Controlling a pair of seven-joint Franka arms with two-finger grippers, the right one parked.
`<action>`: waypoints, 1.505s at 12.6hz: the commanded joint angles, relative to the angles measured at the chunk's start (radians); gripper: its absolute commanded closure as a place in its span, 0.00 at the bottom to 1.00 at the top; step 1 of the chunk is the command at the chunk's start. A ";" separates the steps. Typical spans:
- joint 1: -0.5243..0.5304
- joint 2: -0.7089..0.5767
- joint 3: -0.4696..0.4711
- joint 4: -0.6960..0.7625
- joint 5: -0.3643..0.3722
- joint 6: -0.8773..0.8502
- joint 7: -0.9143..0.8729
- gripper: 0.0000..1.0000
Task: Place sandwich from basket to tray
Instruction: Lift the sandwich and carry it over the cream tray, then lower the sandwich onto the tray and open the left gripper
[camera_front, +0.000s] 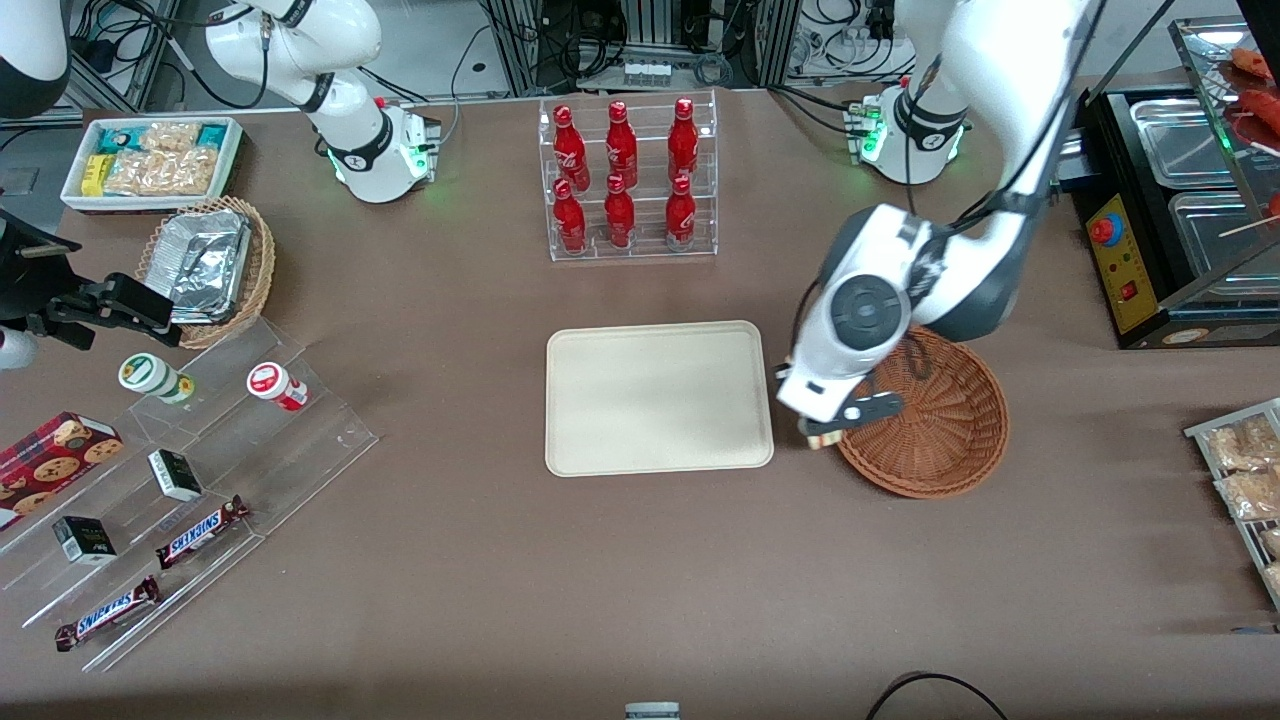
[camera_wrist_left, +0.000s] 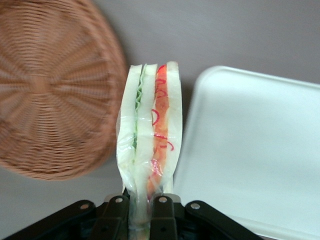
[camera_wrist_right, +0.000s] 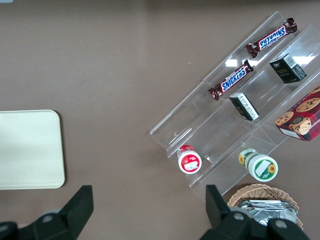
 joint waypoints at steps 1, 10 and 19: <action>-0.081 0.142 0.013 0.180 -0.008 -0.017 -0.063 0.85; -0.261 0.337 0.008 0.377 -0.006 0.097 -0.255 0.86; -0.281 0.359 0.004 0.368 -0.023 0.123 -0.264 0.62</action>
